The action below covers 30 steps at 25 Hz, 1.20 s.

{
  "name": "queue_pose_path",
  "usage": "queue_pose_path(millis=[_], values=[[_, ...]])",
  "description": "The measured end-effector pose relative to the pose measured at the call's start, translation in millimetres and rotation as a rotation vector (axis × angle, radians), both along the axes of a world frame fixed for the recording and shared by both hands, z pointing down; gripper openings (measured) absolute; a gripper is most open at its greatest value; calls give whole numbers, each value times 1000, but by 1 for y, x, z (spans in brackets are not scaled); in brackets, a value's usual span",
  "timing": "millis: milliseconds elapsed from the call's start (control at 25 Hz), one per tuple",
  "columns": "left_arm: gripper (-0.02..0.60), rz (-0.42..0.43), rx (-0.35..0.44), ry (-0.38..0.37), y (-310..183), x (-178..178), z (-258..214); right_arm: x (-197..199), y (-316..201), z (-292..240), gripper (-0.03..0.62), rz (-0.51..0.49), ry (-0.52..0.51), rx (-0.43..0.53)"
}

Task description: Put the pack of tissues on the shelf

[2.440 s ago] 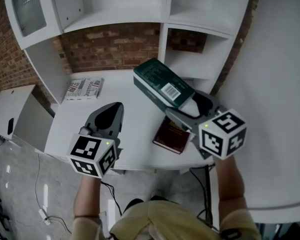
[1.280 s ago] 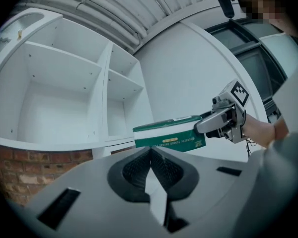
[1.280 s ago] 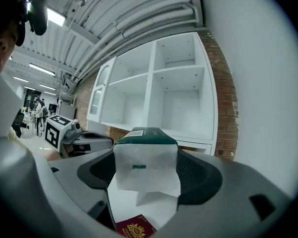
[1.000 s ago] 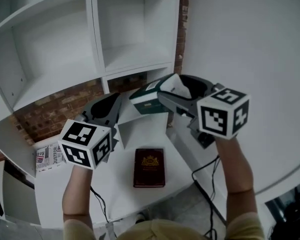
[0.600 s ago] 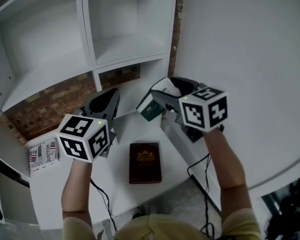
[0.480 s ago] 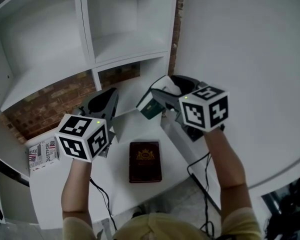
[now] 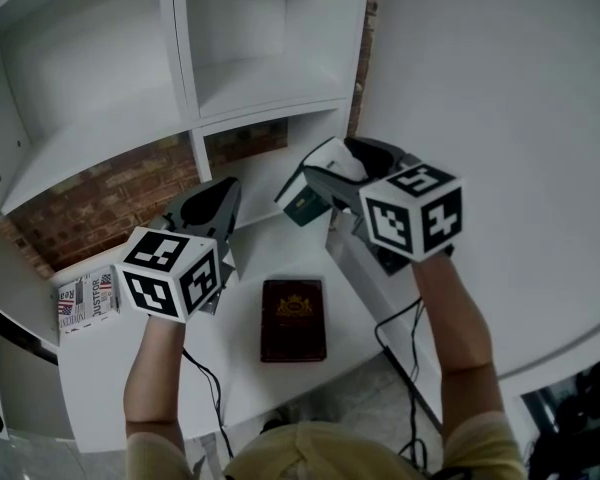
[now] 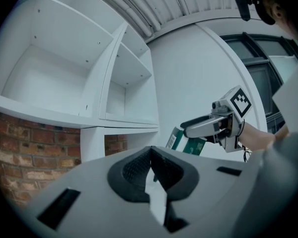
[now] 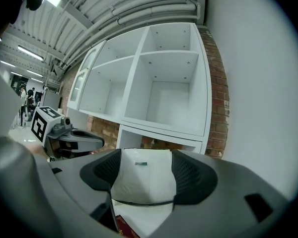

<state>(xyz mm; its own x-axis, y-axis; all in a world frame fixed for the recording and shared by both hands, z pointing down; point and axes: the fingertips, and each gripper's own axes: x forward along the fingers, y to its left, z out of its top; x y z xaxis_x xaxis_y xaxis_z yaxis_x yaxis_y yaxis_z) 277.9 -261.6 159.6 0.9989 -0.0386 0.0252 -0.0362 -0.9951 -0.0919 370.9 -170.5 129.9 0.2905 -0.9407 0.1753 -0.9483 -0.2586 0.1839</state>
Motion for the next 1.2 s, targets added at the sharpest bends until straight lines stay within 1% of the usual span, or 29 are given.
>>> queue_pose_path(millis=[360, 600, 720, 920, 1200], values=[[3, -4, -4, 6, -1, -6, 7, -1, -1, -11, 324, 3, 19, 36], [3, -29, -11, -1, -8, -14, 12, -1, -12, -9, 324, 0, 25, 41], [3, -41, -17, -5, -4, -19, 18, -1, -12, -3, 324, -1, 34, 40], [3, -75, -49, -24, -35, -27, 29, 1, -51, 4, 324, -12, 34, 24], [3, -125, -87, -52, -65, -38, 49, 7, -85, 22, 324, -24, 28, 12]])
